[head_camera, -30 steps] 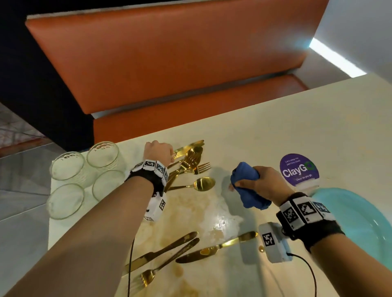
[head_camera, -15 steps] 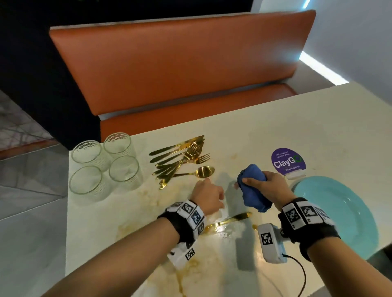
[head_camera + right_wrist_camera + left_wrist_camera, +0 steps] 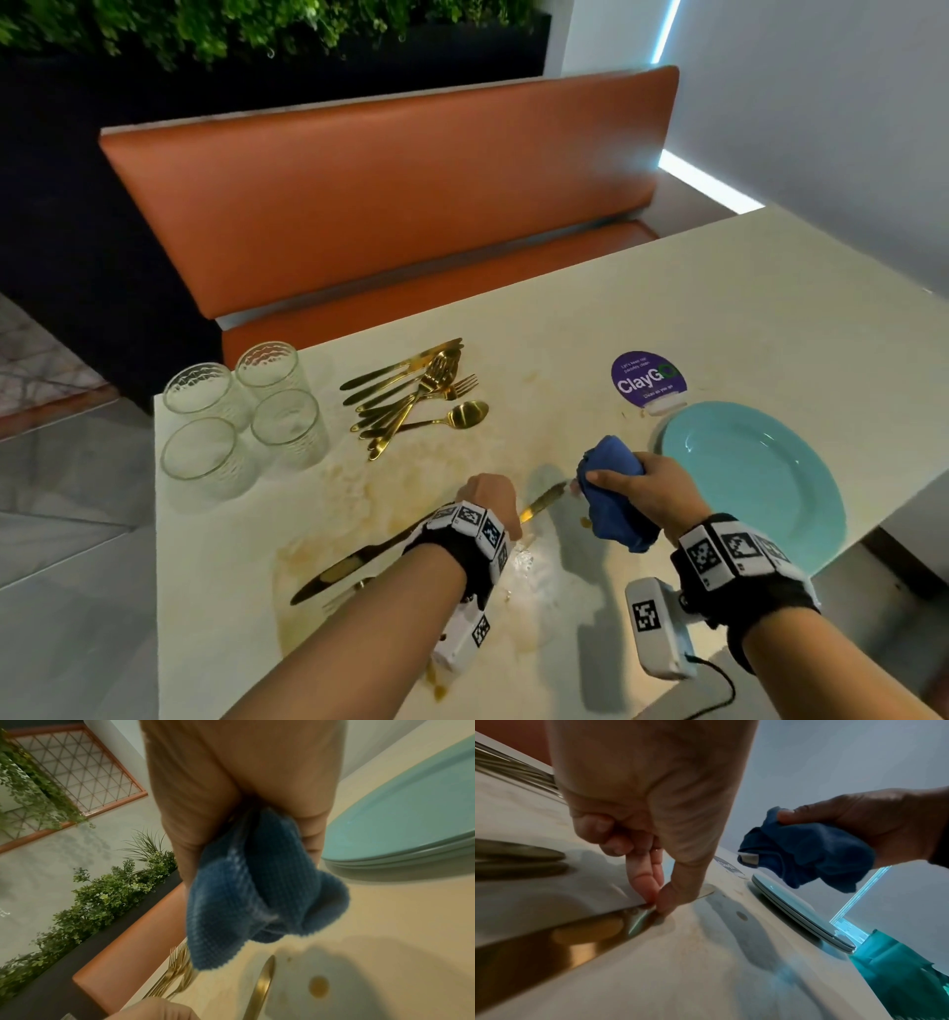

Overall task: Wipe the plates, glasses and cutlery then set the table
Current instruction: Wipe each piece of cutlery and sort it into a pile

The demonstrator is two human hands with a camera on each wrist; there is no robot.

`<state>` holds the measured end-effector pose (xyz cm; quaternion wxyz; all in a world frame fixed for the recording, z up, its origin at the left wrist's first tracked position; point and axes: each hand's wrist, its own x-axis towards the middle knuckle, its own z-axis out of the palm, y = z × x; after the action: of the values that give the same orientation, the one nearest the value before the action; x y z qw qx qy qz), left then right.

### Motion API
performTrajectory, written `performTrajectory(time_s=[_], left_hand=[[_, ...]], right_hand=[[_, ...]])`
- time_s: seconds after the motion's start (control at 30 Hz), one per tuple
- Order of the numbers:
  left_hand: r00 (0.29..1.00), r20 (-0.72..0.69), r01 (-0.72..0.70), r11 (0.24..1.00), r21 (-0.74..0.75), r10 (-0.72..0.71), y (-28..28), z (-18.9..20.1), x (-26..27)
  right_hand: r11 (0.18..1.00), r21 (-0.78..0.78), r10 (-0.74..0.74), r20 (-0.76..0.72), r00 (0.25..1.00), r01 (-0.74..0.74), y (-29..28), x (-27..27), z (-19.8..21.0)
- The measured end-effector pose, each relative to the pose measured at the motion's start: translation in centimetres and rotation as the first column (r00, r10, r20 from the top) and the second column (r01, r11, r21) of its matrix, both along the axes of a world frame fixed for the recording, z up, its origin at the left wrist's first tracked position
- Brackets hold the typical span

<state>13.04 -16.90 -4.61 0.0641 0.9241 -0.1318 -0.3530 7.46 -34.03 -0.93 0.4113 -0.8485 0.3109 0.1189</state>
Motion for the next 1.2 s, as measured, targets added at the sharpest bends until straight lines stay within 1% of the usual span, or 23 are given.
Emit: performTrajectory(time_s=[0.1, 0.2, 0.33, 0.4, 0.47, 0.57, 0.67, 0.73, 0.8, 0.87, 0.93, 1.0, 1.1, 1.2], left_hand=[[0.998, -0.013, -0.056, 0.998, -0.001, 0.056, -0.2, -0.2, -0.2], [0.997, -0.002, -0.071, 0.997, -0.004, 0.071, -0.5, -0.4, -0.6], [0.996, -0.006, -0.092, 0.995, -0.042, 0.092, -0.8, -0.6, -1.1], [0.994, -0.029, -0.112, 0.992, -0.065, 0.11, -0.8, -0.5, -0.9], [0.988, -0.065, -0.143, 0.983, -0.112, 0.137, -0.8, 0.5, -0.4], [0.984, -0.083, -0.171, 0.954, -0.246, 0.155, -0.2, 2.2, 1.1], [0.975, -0.128, -0.219, 0.883, -0.414, 0.182, 0.2, 4.3, 2.0], [0.962, -0.16, -0.271, 0.811, -0.518, 0.219, 0.1, 5.4, 1.8], [0.946, -0.195, -0.323, 0.753, -0.573, 0.257, 0.0, 6.0, 1.6], [0.925, -0.233, -0.38, 0.704, -0.6, 0.301, 0.4, 6.7, 1.4], [0.912, -0.252, -0.408, 0.677, -0.612, 0.323, 1.0, 6.7, 1.5], [0.891, -0.275, -0.45, 0.637, -0.625, 0.36, 1.6, 6.9, 1.7], [0.809, -0.357, -0.574, 0.492, -0.655, 0.468, 2.7, 7.3, 2.3], [0.747, -0.383, -0.633, 0.406, -0.659, 0.543, 4.2, 8.1, 3.1]], right_hand=[[0.999, 0.032, -0.017, -0.017, 1.0, 0.017, 0.1, -0.8, -0.2], [1.0, 0.0, 0.028, -0.051, 0.998, -0.028, 0.4, -1.5, -0.1], [0.999, 0.003, 0.043, -0.053, 0.998, -0.043, 0.8, -1.9, 0.0], [0.999, 0.047, 0.027, -0.041, 0.999, -0.025, 0.9, -2.1, 0.0], [0.991, 0.13, -0.01, -0.004, 1.0, 0.011, 1.1, -2.2, 0.2], [0.974, 0.228, 0.004, -0.006, 1.0, -0.002, 1.6, -2.2, 0.7], [0.96, 0.268, 0.085, -0.003, 0.996, -0.081, 2.8, -1.5, 1.1], [0.962, 0.231, 0.145, 0.016, 0.989, -0.145, 4.0, -0.9, 1.3], [0.967, 0.21, 0.132, 0.071, 0.989, -0.144, 5.3, -0.3, 1.4], [0.964, 0.252, 0.06, 0.117, 0.991, -0.088, 6.4, 0.0, 1.6], [0.956, 0.284, 0.035, 0.131, 0.991, -0.071, 7.0, 0.0, 1.7], [0.953, 0.286, 0.074, 0.111, 0.991, -0.103, 7.1, -0.3, 1.8], [0.939, 0.3, 0.152, 0.079, 0.985, -0.169, 6.9, -1.3, 1.7], [0.93, 0.297, 0.208, 0.057, 0.977, -0.215, 6.3, -2.4, 1.8]])
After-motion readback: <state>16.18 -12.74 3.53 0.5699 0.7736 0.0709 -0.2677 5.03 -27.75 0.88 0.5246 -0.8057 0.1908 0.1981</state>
